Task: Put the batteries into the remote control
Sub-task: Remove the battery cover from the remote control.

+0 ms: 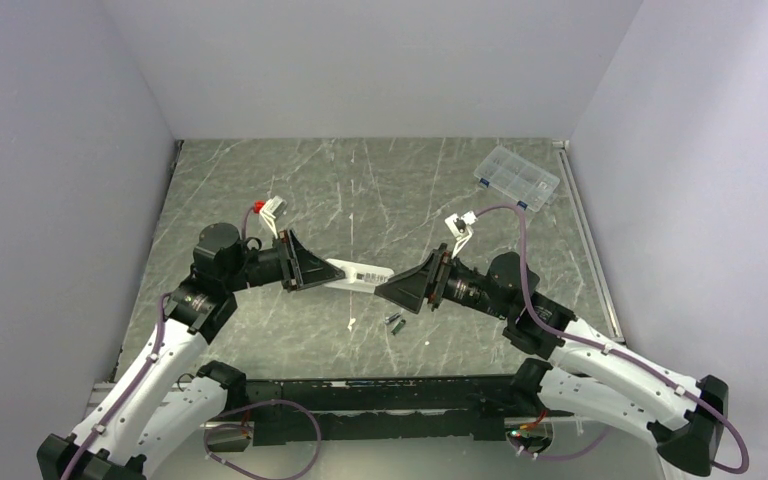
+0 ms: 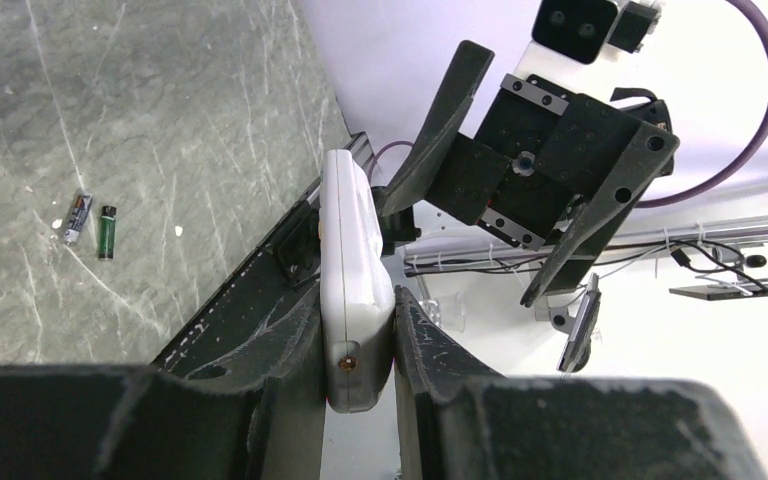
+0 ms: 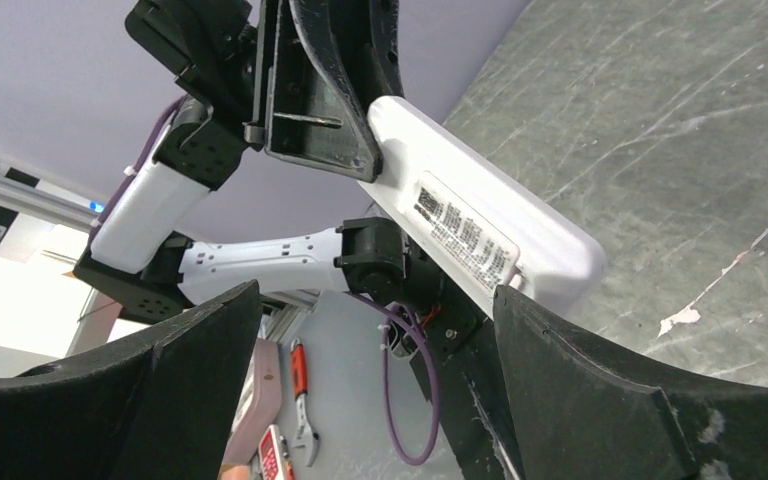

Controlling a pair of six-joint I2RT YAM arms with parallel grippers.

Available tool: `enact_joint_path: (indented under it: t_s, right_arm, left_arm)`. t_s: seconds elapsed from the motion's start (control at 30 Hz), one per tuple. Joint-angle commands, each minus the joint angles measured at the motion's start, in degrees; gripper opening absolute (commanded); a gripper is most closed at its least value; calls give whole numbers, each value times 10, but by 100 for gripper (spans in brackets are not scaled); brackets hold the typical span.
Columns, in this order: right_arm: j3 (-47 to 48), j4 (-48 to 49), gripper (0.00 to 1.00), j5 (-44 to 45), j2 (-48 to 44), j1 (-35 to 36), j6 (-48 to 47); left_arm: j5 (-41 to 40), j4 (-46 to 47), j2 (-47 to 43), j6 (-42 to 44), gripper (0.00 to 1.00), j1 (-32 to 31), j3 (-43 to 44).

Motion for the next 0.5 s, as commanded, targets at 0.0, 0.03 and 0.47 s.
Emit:
enact_joint_path:
  t_s: [0.0,0.03,0.47]
  right_arm:
    - [-1,0,88,15,-13,1,-7]
    - [-1,0,88,15,-13,1,-7]
    - [6,-4,88,26,-7,1,-14]
  left_arm:
    - [22,52,-8,-21,0,-1,4]
    - [23,55,-7,-23,0,-1,3]
    - [31,68,-6,-37,0,-1,-2]
